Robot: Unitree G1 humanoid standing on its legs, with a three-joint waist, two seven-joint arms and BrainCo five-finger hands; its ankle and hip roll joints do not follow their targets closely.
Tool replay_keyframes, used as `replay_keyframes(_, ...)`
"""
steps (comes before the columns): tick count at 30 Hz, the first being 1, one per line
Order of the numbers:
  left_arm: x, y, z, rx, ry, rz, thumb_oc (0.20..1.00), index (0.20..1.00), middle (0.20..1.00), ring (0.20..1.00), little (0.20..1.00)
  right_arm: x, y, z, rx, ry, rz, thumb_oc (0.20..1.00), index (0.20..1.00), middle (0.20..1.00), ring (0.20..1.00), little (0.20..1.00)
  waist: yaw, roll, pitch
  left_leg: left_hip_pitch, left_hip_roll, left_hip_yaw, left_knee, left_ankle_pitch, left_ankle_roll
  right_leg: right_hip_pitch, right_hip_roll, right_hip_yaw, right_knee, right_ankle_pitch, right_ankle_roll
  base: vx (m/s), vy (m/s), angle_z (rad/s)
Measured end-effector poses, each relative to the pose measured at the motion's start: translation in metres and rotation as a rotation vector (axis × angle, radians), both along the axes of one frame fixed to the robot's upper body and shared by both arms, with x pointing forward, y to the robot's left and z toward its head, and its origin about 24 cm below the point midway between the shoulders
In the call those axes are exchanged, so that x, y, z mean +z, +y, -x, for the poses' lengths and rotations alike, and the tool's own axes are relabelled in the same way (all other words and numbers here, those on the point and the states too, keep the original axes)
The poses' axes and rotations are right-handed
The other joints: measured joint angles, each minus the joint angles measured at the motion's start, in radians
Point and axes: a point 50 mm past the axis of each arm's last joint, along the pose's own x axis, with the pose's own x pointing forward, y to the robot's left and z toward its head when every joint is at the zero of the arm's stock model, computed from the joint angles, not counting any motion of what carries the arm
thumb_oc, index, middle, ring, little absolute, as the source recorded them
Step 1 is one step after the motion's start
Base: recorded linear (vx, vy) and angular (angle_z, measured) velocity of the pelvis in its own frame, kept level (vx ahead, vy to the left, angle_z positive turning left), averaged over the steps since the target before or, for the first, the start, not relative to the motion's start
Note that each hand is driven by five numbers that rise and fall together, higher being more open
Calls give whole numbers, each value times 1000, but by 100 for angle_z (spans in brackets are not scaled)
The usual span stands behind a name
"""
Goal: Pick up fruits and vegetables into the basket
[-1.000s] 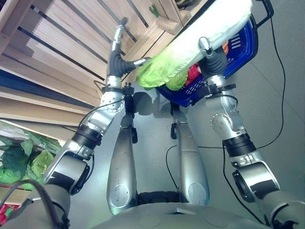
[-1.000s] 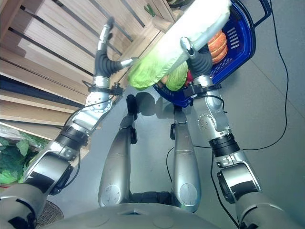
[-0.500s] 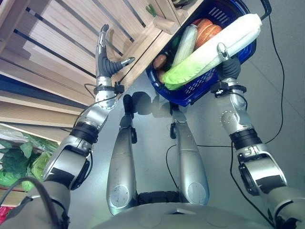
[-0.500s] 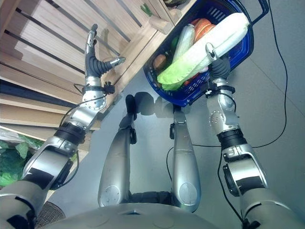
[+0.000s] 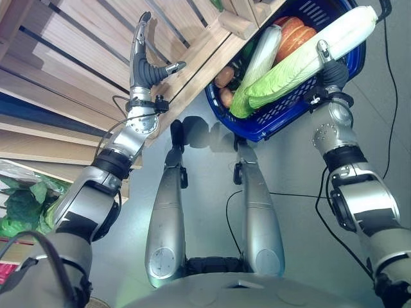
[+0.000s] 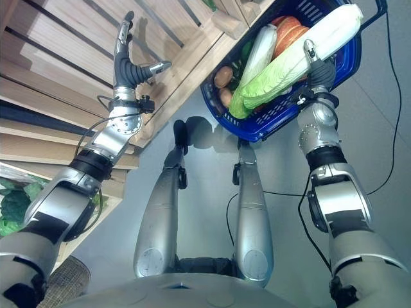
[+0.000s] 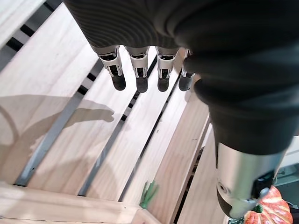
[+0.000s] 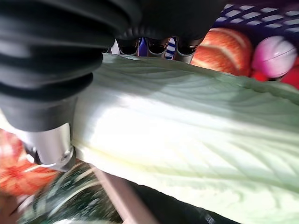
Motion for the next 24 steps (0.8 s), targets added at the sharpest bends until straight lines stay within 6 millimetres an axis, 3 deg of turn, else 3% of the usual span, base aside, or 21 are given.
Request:
replay_keyframes(19,1,-11,1,-49,-14,-24,1000,1000,1000,1000,1000,-6,-12,-10,-93,275,70,216,216,216,216,216,46,22,12,-99,-14,-9,44,1,3,-103,-13,2,50,-2,-3,7,-11,1)
replay_keyframes(20,1,-12,1,-50,-16,-24,1000,1000,1000,1000,1000,-6,-12,-10,-96,281,70,740,740,740,740,740,46,22,12,-101,-16,-8,45,1,3,-109,-14,3,58,-2,-3,0,0,0)
replay_keyframes(21,1,-12,1,-51,-17,-24,1000,1000,1000,1000,1000,-6,-12,-10,-100,287,69,1000,1000,1000,1000,1000,47,22,12,-104,-16,-8,47,1,3,-112,-15,2,60,-2,-3,0,0,0)
replay_keyframes(24,2,-13,1,-53,-20,-23,1000,1000,1000,1000,1000,-6,-12,-11,-104,303,67,1000,1000,1000,1000,1000,45,22,11,-117,-16,-10,58,0,3,-118,-14,0,61,-2,-3,0,0,0)
